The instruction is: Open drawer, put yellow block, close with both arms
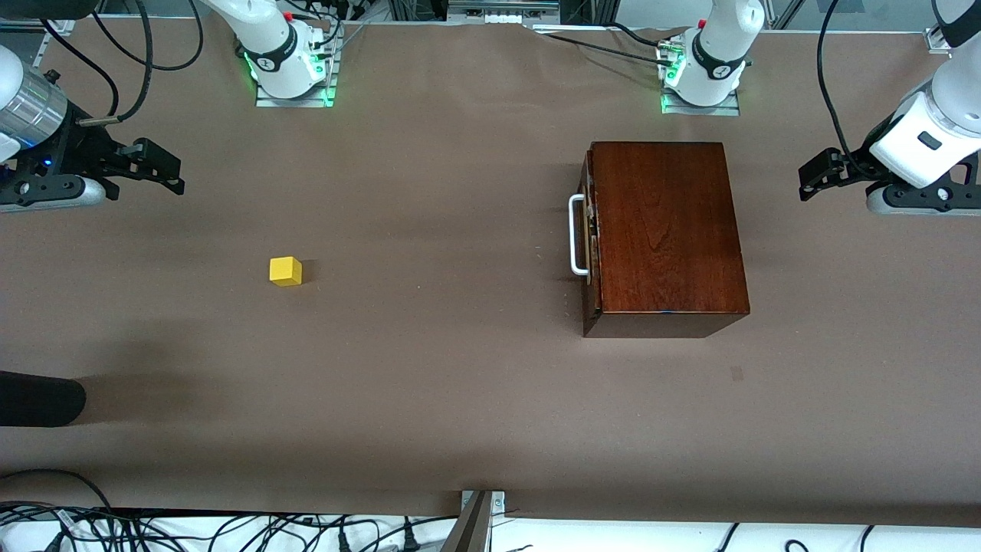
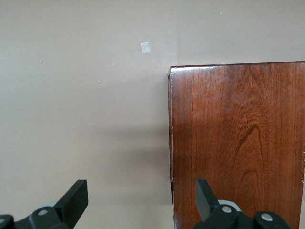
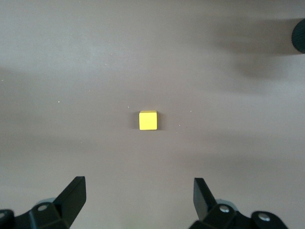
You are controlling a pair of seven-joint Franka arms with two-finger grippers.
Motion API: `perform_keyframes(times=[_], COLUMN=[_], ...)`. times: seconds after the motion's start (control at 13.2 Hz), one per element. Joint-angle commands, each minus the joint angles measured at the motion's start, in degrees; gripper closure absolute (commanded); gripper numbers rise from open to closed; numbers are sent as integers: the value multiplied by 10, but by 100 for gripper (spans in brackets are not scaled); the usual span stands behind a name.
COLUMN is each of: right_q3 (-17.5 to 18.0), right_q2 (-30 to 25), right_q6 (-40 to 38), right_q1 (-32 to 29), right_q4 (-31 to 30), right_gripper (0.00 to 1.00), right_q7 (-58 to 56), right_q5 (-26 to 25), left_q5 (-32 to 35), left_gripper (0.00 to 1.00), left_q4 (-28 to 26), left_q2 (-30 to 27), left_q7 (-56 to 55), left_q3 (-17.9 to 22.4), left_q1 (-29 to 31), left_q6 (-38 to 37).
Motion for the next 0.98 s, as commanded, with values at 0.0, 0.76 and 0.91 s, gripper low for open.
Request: perform_keyframes(times=[0.0, 0.76, 0.91], right_q3=[1, 2, 2], right_q2=[4, 4, 4], right_q6=[-10, -11, -11], right_q1=[-3, -2, -2], right_q4=[14, 14, 14], right_gripper=[0, 0, 0], right_q7=[0, 0, 0], right_q5=[-7, -7, -7], left_q5=[3, 3, 6], left_gripper=[0, 0, 0], left_q4=[18, 28, 30], left_q2=[10, 20, 19], left_q7=[-2, -1, -2], left_q3=[-2, -2, -3], left_q1=[3, 6, 1], left_q6=[-7, -17, -40])
